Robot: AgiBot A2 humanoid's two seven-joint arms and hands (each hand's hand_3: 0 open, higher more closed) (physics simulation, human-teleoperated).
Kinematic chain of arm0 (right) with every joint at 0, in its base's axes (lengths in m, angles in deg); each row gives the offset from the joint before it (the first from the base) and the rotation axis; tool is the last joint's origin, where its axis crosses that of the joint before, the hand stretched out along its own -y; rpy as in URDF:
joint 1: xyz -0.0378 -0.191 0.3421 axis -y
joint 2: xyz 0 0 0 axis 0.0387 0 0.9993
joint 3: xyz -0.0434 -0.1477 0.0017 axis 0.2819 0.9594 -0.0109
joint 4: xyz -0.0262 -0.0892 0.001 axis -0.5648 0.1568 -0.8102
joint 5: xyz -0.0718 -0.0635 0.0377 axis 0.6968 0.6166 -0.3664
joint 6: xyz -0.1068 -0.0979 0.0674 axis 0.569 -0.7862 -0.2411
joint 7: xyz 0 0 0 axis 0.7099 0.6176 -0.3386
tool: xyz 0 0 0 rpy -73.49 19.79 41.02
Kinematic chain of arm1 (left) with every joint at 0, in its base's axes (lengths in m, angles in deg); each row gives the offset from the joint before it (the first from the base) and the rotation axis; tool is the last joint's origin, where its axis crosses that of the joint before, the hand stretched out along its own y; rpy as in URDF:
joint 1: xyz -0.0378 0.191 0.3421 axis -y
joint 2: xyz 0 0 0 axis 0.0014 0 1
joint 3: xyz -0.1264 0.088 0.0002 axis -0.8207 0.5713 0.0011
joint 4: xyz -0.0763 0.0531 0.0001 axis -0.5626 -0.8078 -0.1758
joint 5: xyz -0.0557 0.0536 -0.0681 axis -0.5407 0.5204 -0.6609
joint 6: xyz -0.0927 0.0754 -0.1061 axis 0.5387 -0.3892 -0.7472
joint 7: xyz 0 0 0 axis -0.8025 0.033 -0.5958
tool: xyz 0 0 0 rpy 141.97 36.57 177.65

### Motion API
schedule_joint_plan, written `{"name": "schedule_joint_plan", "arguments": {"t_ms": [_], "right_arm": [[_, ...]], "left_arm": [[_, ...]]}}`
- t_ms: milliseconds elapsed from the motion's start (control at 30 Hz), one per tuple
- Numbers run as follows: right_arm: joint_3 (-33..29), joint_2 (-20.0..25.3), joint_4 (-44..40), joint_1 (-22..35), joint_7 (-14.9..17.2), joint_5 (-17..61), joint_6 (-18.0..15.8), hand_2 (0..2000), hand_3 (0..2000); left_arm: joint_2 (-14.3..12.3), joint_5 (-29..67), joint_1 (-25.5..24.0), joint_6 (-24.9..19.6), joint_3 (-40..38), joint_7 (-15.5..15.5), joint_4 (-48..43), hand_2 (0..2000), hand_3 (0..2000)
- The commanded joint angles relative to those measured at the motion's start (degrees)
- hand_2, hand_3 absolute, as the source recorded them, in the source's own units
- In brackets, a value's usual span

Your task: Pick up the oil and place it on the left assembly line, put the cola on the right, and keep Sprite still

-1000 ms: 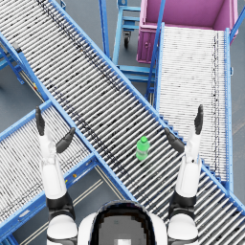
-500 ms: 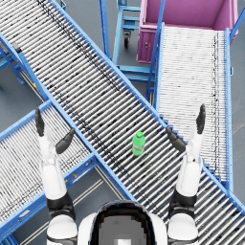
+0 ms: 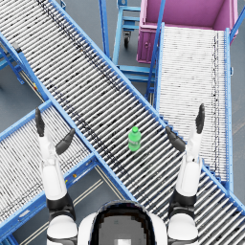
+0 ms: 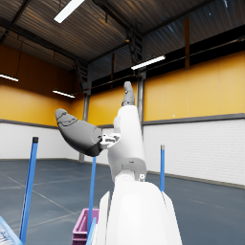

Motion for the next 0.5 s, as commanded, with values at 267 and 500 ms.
{"name": "schedule_joint_plan", "arguments": {"t_ms": [267,500], "right_arm": [[0.1,0.0,-0.1,0.5,0.0,0.0,0.0,0,0],[0.0,-0.1,-0.4,1.8,0.0,0.0,0.0,0,0]], "left_arm": [[0.1,0.0,0.4,0.0,0.1,0.0,-0.4,0,0],[0.4,0.0,1.6,0.0,0.0,0.0,-0.5,0,0]]}}
